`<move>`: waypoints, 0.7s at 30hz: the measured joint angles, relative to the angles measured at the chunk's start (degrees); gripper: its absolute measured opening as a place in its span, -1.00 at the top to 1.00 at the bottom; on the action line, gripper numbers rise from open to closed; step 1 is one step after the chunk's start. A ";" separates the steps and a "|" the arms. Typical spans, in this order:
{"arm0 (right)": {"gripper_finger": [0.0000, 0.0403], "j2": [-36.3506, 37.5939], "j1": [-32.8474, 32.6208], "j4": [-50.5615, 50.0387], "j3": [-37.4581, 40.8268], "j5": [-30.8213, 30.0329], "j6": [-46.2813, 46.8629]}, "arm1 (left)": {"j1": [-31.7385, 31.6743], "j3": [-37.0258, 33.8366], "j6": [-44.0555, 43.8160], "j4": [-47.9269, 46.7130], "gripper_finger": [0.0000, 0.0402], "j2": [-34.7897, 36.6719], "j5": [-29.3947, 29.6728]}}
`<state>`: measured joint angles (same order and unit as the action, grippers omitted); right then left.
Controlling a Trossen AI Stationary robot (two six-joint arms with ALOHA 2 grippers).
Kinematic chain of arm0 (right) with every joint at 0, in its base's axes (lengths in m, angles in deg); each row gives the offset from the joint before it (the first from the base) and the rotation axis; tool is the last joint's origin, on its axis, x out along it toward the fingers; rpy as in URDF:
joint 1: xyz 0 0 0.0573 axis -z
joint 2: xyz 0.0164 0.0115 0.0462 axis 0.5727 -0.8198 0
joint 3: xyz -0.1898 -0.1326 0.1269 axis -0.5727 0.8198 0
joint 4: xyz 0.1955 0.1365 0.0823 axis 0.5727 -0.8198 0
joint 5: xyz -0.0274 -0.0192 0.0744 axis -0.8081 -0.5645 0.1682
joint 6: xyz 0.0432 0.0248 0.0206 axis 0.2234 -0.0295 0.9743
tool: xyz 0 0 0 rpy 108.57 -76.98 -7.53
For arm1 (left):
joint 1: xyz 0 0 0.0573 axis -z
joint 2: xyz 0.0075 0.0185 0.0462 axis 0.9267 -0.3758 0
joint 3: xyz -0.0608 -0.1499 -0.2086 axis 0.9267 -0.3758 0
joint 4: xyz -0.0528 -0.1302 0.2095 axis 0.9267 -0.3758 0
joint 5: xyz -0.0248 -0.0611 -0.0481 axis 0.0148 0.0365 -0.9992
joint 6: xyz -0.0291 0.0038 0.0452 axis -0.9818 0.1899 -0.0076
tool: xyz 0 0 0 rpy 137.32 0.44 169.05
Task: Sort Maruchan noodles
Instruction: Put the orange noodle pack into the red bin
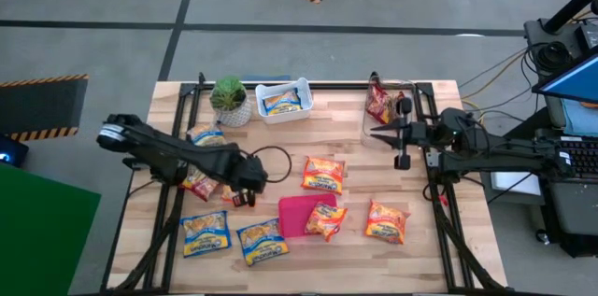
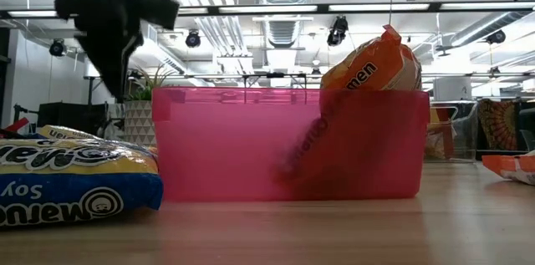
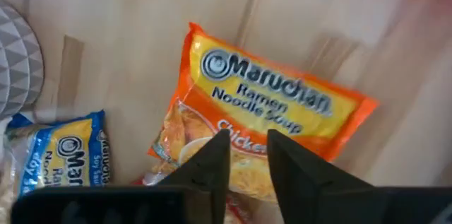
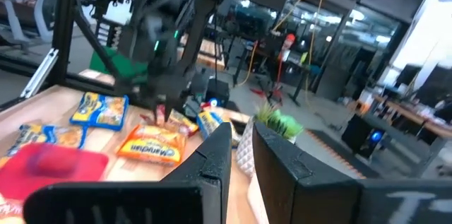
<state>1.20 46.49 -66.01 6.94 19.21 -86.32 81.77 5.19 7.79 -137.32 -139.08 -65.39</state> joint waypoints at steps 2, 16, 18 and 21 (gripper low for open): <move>0.76 0.02 0.00 0.80 0.00 0.01 -0.71 | 0.04 -0.83 2.18 0.04 0.53 -1.37 0.00; 0.76 0.00 0.00 2.41 -0.80 0.00 -5.67 | -2.76 -4.11 13.58 18.71 0.62 -11.96 19.66; 0.76 0.01 0.00 2.38 -1.05 0.00 -5.73 | -3.88 -1.83 14.65 15.13 0.65 -11.38 21.16; 0.76 -0.02 0.00 1.99 -1.46 0.00 -5.97 | -4.50 1.67 14.33 6.98 0.72 -7.84 14.56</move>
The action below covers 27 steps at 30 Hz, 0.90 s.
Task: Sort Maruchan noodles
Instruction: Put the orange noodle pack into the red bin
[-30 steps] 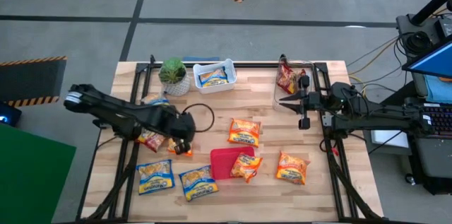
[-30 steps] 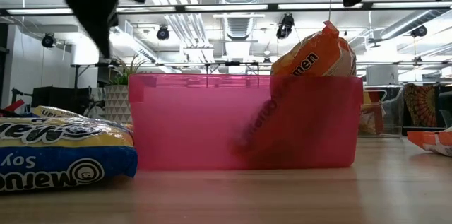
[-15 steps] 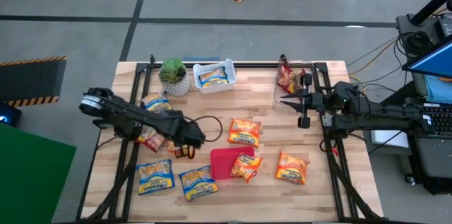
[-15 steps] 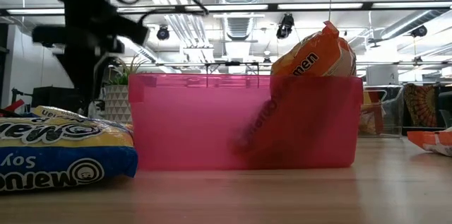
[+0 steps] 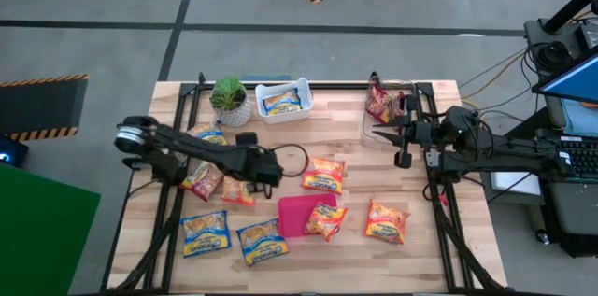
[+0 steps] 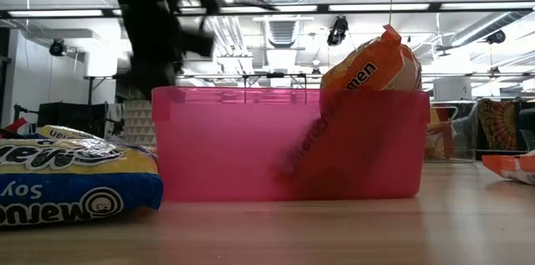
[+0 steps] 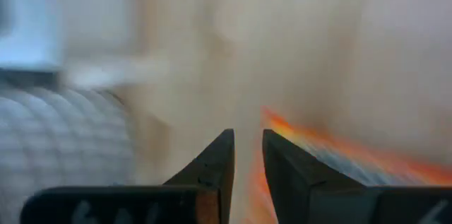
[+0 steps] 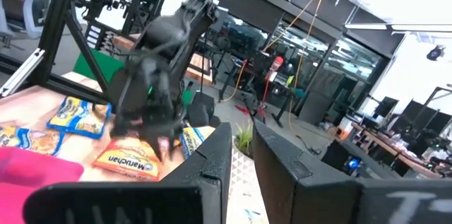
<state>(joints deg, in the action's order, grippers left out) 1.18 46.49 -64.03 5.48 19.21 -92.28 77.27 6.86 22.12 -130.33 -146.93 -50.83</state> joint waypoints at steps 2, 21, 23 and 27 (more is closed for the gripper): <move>0.76 0.00 0.00 0.02 -0.05 0.00 -0.33 | -0.09 0.04 -1.81 -3.21 0.77 2.50 -11.29; 0.76 0.00 0.00 0.50 -0.08 0.00 -1.53 | 1.21 -13.96 -5.73 22.62 1.00 2.16 -4.17; 0.76 0.00 0.00 0.49 -0.09 -0.01 -1.57 | 0.49 -12.12 -2.94 24.00 1.00 2.66 -2.93; 0.76 0.00 0.00 0.50 -0.09 -0.01 -1.61 | 0.34 -9.51 -0.80 20.97 1.00 5.04 -3.62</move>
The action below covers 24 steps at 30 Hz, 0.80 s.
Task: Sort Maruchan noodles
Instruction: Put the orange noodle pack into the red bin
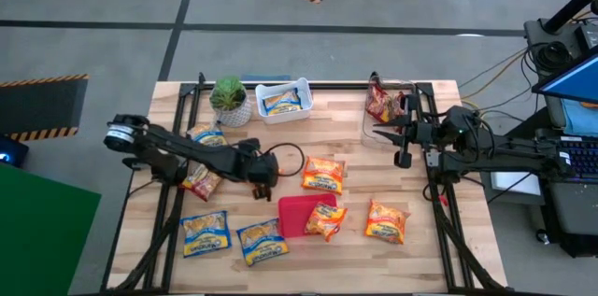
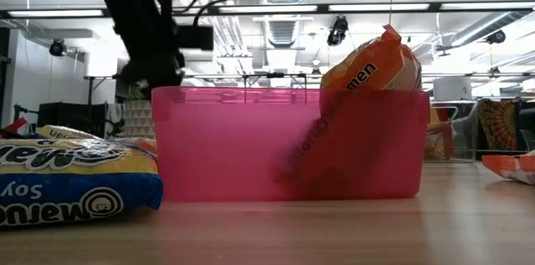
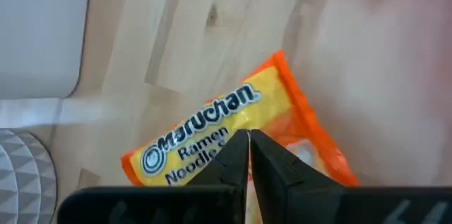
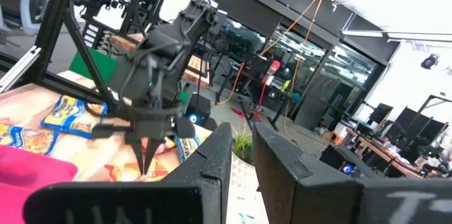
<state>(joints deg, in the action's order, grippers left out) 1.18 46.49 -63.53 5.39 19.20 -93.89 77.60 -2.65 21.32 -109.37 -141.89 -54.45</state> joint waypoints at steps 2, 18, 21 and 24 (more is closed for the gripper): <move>0.76 0.00 0.00 -0.02 0.00 -0.01 0.00 | 0.21 0.21 0.01 -1.24 1.00 2.00 -2.55; 0.76 0.00 0.00 -0.18 0.00 -0.03 -0.47 | -1.01 -14.38 -7.46 1.83 0.97 21.24 -2.86; 0.76 -0.01 0.00 -0.38 0.00 -0.03 -0.63 | -0.80 -15.47 -7.00 1.85 0.86 21.21 -6.93; 0.76 -0.02 0.00 -0.50 0.00 -0.03 -0.73 | -0.84 -14.95 -5.88 1.82 0.67 20.37 -8.18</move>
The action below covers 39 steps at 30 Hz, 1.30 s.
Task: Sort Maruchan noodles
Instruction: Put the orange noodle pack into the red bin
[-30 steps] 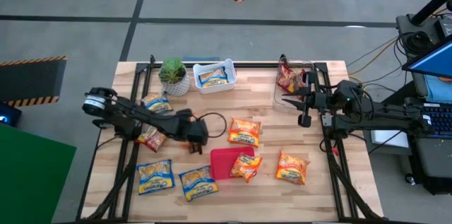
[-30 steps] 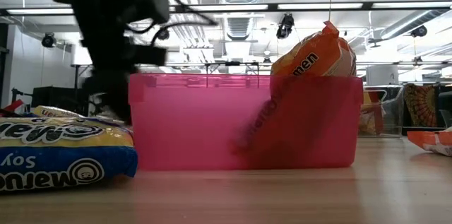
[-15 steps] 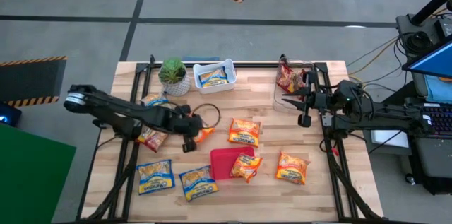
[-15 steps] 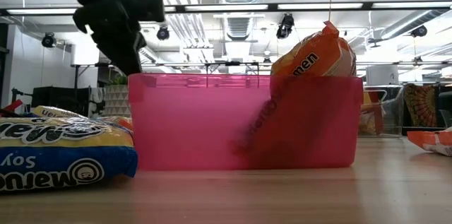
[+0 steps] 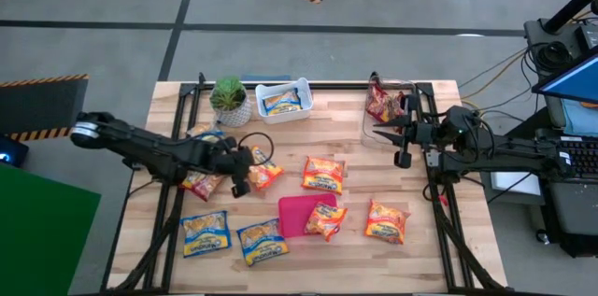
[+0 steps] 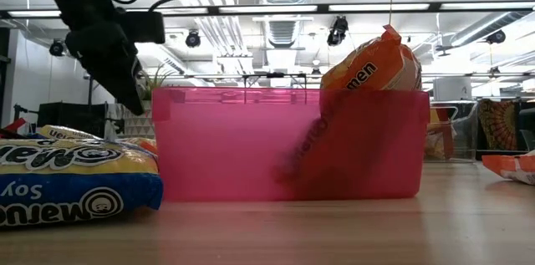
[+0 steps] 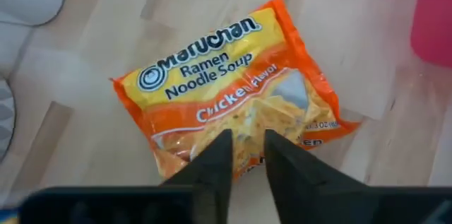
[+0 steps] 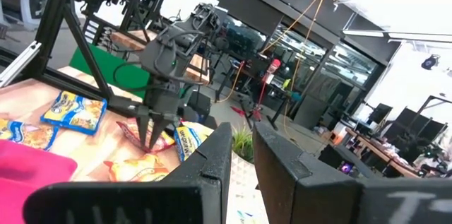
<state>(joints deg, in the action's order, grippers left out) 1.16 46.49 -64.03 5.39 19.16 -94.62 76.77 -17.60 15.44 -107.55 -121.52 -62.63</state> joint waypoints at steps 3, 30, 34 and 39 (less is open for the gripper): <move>0.76 0.00 0.00 0.00 0.00 0.00 -0.40 | 0.09 0.84 2.79 -0.75 0.41 -1.64 -0.72; 0.76 0.00 -0.02 -0.16 0.07 -0.02 2.58 | 0.13 1.68 9.32 -2.27 0.82 -18.45 -0.33; 0.76 0.00 -0.02 -0.43 0.07 -0.04 3.75 | 0.13 3.35 8.64 -2.42 0.96 -17.37 -0.18; 0.76 0.00 0.00 -1.76 0.09 -0.02 4.48 | 0.11 6.55 10.33 -2.57 0.98 -16.23 2.38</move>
<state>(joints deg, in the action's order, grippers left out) 1.16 46.49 -65.79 5.48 19.14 -90.14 76.88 -11.05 25.77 -110.12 -137.75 -60.25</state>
